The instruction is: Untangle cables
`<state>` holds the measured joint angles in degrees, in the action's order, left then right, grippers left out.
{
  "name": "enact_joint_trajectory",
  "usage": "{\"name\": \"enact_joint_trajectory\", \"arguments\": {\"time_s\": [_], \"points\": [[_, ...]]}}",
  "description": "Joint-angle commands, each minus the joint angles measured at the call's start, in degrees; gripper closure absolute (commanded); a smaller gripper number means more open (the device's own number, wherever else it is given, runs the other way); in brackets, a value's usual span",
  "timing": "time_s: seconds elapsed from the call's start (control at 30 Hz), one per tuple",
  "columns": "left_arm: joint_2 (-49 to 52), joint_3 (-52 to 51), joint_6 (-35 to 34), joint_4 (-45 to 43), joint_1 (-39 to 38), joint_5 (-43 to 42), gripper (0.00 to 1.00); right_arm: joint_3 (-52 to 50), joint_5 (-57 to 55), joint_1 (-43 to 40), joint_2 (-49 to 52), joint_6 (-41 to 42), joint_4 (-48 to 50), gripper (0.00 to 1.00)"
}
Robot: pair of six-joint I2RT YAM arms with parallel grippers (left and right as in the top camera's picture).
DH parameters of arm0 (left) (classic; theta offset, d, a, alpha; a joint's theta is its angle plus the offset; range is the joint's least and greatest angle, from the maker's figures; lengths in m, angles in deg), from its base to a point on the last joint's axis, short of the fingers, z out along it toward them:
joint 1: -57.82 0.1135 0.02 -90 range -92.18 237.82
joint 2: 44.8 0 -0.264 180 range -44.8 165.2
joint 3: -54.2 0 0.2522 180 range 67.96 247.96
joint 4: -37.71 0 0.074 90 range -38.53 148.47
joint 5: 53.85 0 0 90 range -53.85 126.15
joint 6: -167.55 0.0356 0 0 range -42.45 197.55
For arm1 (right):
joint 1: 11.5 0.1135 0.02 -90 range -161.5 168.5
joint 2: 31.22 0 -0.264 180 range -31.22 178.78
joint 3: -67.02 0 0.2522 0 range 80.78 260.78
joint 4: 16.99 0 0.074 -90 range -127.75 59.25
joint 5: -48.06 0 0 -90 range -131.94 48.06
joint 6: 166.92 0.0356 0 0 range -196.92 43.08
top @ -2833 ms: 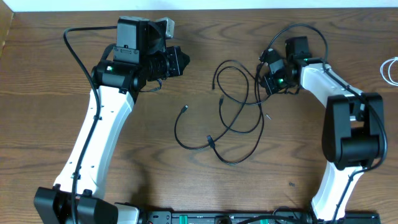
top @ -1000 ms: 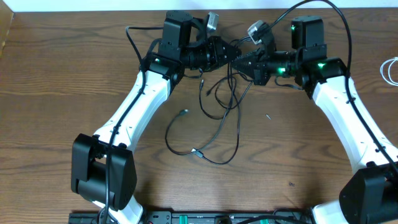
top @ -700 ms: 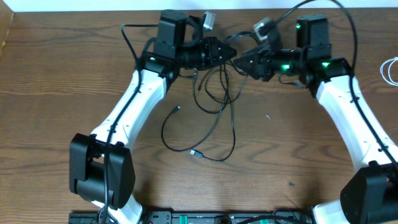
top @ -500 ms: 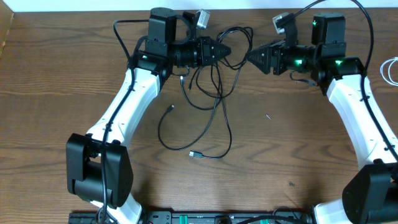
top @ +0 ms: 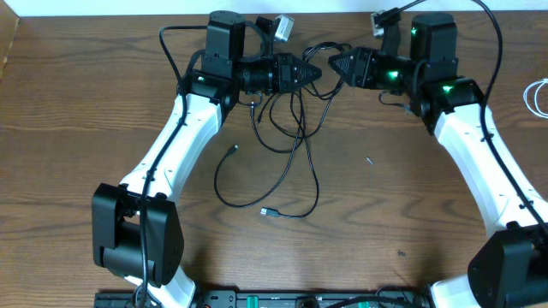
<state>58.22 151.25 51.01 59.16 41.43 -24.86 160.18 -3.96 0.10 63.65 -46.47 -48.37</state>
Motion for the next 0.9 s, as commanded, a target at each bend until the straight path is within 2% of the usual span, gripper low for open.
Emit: {"name": "enact_joint_trajectory", "arguments": {"time_s": [0.0, 0.2, 0.47, 0.87], "points": [[-0.17, 0.2, 1.2, -0.09, -0.09, -2.97, 0.93, 0.42, -3.58, 2.32, 0.9, 6.88, 1.79, 0.58], [-0.17, 0.2, 0.96, -0.11, -0.09, -6.43, 0.93, 0.42, -3.17, 4.9, 2.75, 8.5, 5.51, 0.54], [-0.17, 0.2, -3.13, -2.56, -0.02, -8.98, 0.92, 0.42, -2.43, 5.73, 5.25, 8.48, 5.62, 0.6], [-0.17, 0.2, -15.28, -11.06, -0.04, -14.1, 0.92, 0.42, -0.66, 5.75, 6.84, 6.62, 8.31, 0.63]]}}
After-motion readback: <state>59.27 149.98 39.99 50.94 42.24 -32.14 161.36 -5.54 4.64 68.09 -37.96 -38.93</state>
